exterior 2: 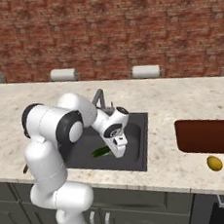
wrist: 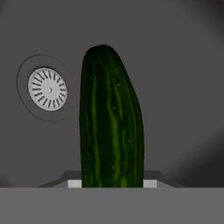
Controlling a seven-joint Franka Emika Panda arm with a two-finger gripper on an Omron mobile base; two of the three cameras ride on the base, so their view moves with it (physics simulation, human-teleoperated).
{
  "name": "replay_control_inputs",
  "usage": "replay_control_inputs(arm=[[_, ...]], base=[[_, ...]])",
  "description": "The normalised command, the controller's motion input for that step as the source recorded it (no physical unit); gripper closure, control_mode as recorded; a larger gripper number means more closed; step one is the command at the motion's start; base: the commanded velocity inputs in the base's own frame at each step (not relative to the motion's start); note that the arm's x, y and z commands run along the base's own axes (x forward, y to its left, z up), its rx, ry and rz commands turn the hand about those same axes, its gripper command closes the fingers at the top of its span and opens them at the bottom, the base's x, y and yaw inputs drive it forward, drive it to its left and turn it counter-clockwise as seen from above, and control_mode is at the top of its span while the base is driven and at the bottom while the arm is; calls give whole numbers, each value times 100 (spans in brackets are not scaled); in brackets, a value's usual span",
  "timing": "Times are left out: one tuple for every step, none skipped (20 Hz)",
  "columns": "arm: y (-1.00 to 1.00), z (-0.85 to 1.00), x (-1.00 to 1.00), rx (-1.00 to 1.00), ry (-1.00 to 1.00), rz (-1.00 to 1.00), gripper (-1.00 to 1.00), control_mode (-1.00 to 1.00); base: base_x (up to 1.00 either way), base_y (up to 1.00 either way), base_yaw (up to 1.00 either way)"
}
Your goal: Pick up all produce items and place them in the sink. Turn on the sink faucet to wash them. Then turn the sink off and put them in the tray.
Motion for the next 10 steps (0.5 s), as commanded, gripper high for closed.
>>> replay_control_inputs(arm=[[0, -19, 54, 0, 0, 4, 100, -100], [0, -24, 51, 0, 0, 6, 100, -100], [0, -31, 54, 0, 0, 7, 100, -100], [0, -35, 54, 0, 0, 8, 100, -100], [0, -41, 56, 0, 0, 9, 100, -100], [0, -42, 54, 0, 0, 9, 100, -100], [0, -46, 50, 0, 0, 9, 100, -100], [0, -46, 47, 0, 0, 9, 100, -100], [0, -46, 42, 0, 0, 10, 100, -100], [0, -44, 41, 0, 0, 10, 100, -100]], base=[[0, 0, 0], [0, 0, 0], [0, 0, 0], [0, 0, 0], [0, 0, 0], [0, 0, 0], [0, 0, 0], [0, 0, 0], [0, 0, 0], [0, 0, 0]])
